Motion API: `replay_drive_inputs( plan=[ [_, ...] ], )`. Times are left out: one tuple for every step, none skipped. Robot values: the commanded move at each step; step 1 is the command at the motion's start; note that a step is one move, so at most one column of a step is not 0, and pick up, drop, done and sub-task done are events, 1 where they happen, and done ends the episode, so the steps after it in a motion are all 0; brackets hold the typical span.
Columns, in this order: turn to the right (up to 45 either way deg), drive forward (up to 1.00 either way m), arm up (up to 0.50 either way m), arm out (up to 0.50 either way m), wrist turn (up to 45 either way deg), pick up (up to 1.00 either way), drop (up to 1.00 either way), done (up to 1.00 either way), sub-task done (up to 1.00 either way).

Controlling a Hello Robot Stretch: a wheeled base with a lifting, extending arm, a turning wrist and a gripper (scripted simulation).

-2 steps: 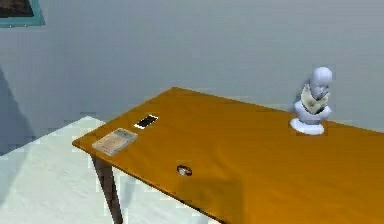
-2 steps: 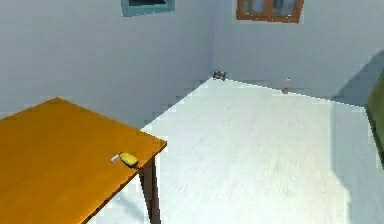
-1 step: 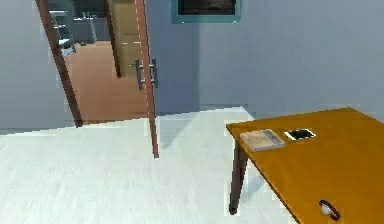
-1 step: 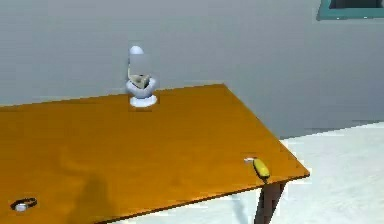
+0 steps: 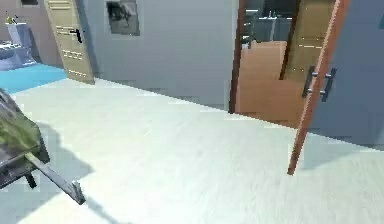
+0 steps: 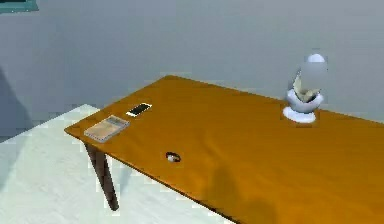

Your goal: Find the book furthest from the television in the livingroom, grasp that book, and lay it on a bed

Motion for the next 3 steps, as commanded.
replay_drive_inputs(
  plan=[
    [-21.0, 0.0, 0.0, 0.0, 0.0, 0.0, 0.0, 0.0, 0.0],
    [45.0, 0.0, 0.0, 0.0, 0.0, 0.0, 0.0, 0.0, 0.0],
    [24.0, 0.0, 0.0, 0.0, 0.0, 0.0, 0.0, 0.0, 0.0]
  ],
)
